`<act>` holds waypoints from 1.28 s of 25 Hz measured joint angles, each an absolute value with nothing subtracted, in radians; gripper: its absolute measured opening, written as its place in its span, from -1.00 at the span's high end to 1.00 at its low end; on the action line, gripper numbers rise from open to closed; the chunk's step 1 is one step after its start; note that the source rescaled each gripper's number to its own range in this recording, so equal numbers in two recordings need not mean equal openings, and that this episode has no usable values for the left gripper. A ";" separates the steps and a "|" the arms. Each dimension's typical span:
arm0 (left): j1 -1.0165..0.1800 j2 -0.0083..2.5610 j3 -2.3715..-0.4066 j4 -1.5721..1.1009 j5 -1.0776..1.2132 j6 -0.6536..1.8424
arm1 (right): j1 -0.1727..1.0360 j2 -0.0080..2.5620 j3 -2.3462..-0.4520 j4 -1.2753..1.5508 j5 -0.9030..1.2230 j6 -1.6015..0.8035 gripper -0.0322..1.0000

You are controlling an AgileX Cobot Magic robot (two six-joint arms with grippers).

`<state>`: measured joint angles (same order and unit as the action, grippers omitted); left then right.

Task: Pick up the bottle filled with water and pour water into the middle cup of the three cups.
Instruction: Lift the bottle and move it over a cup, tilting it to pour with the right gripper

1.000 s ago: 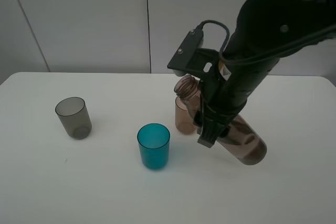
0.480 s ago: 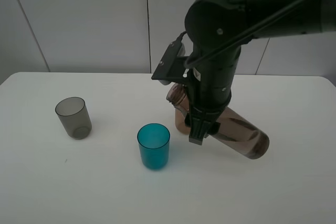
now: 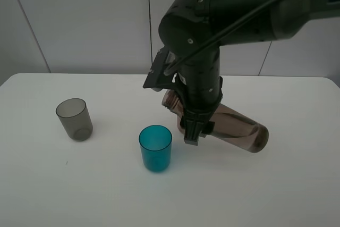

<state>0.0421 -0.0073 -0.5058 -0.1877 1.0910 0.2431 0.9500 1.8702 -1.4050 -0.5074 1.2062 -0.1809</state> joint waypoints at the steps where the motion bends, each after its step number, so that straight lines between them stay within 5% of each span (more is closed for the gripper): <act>1: 0.042 -0.007 -0.506 -0.188 1.091 0.243 | 0.956 1.878 -1.411 -0.508 1.206 -0.181 0.93; 32: 0.042 -0.007 -0.506 -0.188 1.091 0.243 | 1.003 1.935 -1.419 -0.756 1.207 -0.262 0.93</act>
